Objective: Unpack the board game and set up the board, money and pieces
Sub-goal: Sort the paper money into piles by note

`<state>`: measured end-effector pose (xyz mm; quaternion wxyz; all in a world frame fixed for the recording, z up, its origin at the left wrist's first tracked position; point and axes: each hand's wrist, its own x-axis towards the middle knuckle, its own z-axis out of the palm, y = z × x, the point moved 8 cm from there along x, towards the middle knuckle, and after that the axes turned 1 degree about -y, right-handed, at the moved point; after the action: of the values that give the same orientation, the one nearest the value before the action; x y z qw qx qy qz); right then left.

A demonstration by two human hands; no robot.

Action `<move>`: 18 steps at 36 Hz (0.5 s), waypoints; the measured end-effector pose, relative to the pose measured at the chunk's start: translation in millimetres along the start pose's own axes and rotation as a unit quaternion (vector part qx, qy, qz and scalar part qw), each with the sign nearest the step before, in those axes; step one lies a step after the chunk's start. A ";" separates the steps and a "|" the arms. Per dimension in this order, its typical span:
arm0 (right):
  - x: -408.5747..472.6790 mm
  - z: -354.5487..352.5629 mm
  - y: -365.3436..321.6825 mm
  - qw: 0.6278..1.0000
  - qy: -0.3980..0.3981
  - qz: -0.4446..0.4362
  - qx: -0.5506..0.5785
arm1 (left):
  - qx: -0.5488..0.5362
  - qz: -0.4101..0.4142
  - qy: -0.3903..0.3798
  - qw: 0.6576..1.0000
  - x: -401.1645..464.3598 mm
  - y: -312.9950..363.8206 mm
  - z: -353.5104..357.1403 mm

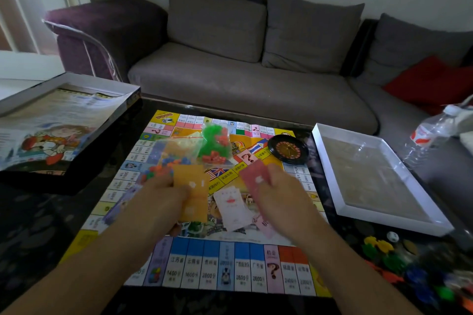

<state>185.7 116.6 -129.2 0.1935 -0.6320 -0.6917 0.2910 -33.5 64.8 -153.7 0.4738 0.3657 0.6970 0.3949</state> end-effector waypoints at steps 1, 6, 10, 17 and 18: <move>9.2 -7.0 7.9 0.999 0.001 0.031 0.030 | 0.025 0.001 -0.009 1.000 4.1 -5.0 3.2; 50.3 -16.4 34.3 0.994 -0.006 0.085 0.063 | 0.115 0.017 -0.017 0.993 32.8 -25.1 11.2; 69.4 -10.1 36.3 0.998 -0.005 0.057 -0.003 | 0.151 0.022 -0.011 0.988 45.7 -29.6 20.9; 86.2 4.7 66.3 0.978 0.039 0.044 -0.200 | 0.375 0.058 0.026 0.925 36.8 -17.5 31.5; 84.2 3.9 65.4 0.973 0.044 0.041 -0.223 | 0.411 0.061 0.027 0.909 35.8 -17.0 33.2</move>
<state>222.4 201.1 -182.8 0.0662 -0.6995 -0.7032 0.1090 -14.4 96.1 -190.2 0.2374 0.5591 0.7865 0.1115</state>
